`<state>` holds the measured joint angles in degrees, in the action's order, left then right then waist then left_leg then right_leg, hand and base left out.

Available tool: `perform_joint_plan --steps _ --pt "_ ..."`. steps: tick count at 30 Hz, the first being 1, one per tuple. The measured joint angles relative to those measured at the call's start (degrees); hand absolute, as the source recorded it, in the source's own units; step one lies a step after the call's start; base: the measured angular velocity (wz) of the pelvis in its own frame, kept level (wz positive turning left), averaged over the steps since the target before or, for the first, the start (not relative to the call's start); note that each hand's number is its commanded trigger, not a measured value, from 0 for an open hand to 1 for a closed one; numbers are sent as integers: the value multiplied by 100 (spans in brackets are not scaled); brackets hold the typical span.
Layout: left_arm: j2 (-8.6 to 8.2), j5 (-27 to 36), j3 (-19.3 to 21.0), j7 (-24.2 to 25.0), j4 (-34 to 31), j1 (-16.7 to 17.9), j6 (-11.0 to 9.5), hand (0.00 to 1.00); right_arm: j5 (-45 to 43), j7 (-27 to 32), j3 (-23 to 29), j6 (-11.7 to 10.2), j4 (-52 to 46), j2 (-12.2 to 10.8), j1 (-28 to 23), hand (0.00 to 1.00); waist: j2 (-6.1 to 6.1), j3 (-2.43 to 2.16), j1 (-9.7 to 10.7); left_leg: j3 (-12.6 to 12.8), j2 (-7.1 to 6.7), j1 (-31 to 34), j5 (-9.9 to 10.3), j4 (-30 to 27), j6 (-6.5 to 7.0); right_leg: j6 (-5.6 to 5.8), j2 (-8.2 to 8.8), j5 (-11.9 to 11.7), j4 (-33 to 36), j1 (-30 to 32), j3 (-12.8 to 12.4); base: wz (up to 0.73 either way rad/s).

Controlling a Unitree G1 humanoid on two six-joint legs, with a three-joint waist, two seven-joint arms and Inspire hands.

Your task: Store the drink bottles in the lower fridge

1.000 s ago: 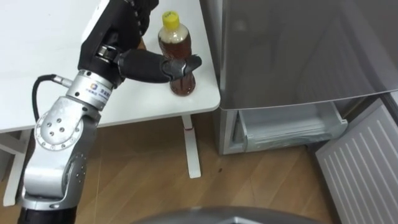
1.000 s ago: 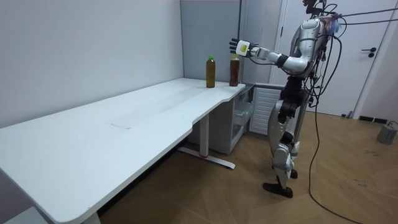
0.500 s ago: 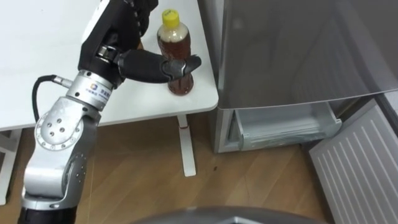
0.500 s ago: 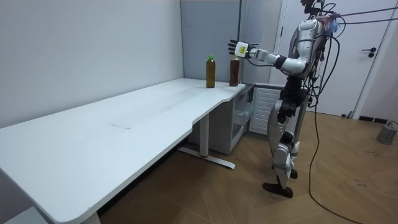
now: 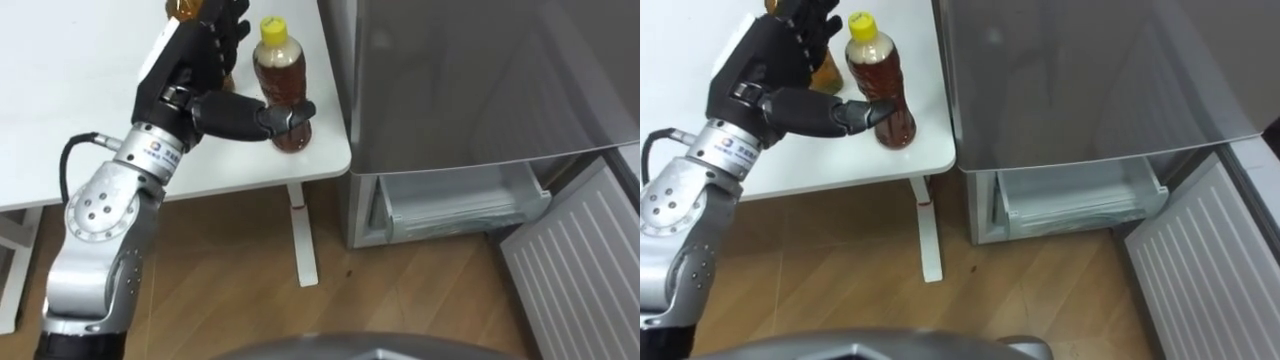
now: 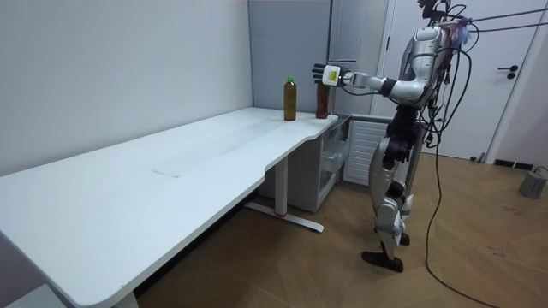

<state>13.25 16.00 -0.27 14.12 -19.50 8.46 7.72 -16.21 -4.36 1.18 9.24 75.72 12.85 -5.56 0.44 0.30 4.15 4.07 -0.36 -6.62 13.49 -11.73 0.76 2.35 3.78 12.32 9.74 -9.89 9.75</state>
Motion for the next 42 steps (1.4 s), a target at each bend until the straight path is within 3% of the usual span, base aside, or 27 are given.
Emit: perform_joint_plan --steps 4,8,12,15,27,42 --pt "-123 -7 0 0 15 24 0 0 -5 -2 6 16 -2 -74 7 0 -54 1 2 -15 -1 1 -1 -13 1 1 -1 0 -5 -1 3 0" --pt "-129 7 -8 -11 140 23 -2 0 3 -3 2 17 -2 -116 39 0 -51 -1 7 -23 -1 -9 -1 -15 1 1 -1 0 0 -19 5 0" --pt "-137 7 -62 -26 561 23 4 0 6 -3 2 11 -4 -166 65 0 -33 10 25 -26 -2 -8 -1 -65 1 0 0 0 -3 -15 14 0" --pt "-137 9 -62 -79 602 21 4 0 2 -5 1 14 -3 -168 66 0 -2 30 36 -90 -3 5 0 -69 1 0 0 -1 4 -14 31 4" --pt "-179 5 -31 -131 600 16 63 0 -35 -57 13 101 19 -167 29 0 78 30 46 -107 4 5 -1 -10 -3 -9 -16 -6 15 -9 11 0" --pt "-369 10 -12 -678 771 -193 161 0 -41 -71 8 221 -75 -169 -41 0 88 24 104 22 18 -76 -1 16 -3 -9 -23 -6 11 -10 -53 -2"
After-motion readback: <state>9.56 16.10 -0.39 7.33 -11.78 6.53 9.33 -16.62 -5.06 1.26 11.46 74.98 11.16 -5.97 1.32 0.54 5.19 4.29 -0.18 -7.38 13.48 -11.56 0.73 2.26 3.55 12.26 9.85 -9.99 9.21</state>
